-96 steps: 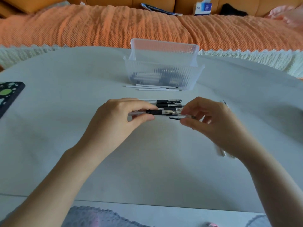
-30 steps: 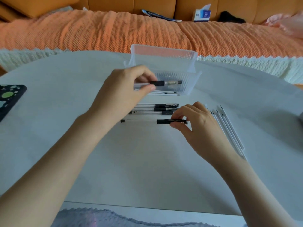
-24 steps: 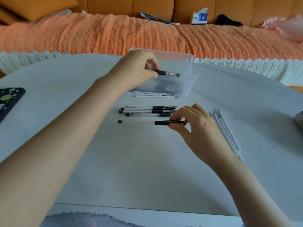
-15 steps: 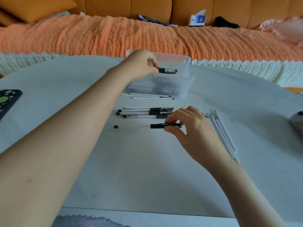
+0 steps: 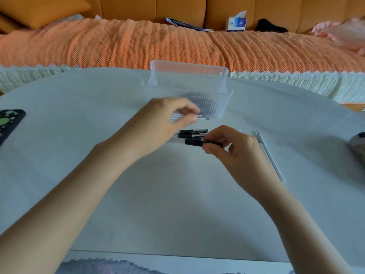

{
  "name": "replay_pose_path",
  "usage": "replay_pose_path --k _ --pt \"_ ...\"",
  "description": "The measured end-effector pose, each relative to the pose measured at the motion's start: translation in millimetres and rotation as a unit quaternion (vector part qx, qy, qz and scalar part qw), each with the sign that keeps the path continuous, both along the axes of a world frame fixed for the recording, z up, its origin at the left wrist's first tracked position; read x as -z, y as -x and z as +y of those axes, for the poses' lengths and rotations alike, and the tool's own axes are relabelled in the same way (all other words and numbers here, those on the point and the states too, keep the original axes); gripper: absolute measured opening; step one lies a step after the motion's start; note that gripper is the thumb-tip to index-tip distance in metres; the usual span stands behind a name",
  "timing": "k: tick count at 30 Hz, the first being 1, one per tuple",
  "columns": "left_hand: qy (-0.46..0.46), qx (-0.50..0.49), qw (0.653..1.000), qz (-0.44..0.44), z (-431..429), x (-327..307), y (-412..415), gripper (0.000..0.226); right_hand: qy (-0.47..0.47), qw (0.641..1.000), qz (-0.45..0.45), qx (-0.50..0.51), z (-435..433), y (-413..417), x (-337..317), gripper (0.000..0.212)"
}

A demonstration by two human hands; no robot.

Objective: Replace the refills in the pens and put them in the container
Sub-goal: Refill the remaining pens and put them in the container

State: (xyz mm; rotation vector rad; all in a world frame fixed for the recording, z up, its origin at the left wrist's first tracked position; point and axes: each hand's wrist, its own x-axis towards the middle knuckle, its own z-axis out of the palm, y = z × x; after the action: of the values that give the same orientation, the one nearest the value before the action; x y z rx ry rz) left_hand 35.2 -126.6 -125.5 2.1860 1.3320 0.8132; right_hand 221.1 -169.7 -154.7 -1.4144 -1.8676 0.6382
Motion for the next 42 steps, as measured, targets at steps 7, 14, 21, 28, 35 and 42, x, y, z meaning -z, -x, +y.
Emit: replay_pose_path --k 7,14,21,28,35,42 --pt "0.005 -0.030 0.997 0.072 -44 24 3 0.015 0.034 0.997 0.056 -0.032 -2 6 -1 0.007" --pt "-0.034 -0.034 0.997 0.053 -48 35 -6 0.014 0.070 0.990 0.121 -0.034 -2 6 2 0.006" --pt "-0.032 -0.057 0.998 0.021 -46 37 -5 0.027 0.104 0.986 0.125 -0.040 -2 8 1 0.008" --pt "-0.059 -0.078 0.994 0.039 -50 37 -3 0.035 0.099 0.985 0.122 -0.070 -5 10 -3 0.014" --pt "-0.071 -0.107 0.989 0.070 -49 37 -1 0.040 0.091 0.982 0.147 -0.075 -4 8 -5 0.013" --pt "-0.007 -0.096 0.989 0.109 -47 35 7 0.036 0.089 0.990 0.106 -0.029 -2 4 1 0.009"
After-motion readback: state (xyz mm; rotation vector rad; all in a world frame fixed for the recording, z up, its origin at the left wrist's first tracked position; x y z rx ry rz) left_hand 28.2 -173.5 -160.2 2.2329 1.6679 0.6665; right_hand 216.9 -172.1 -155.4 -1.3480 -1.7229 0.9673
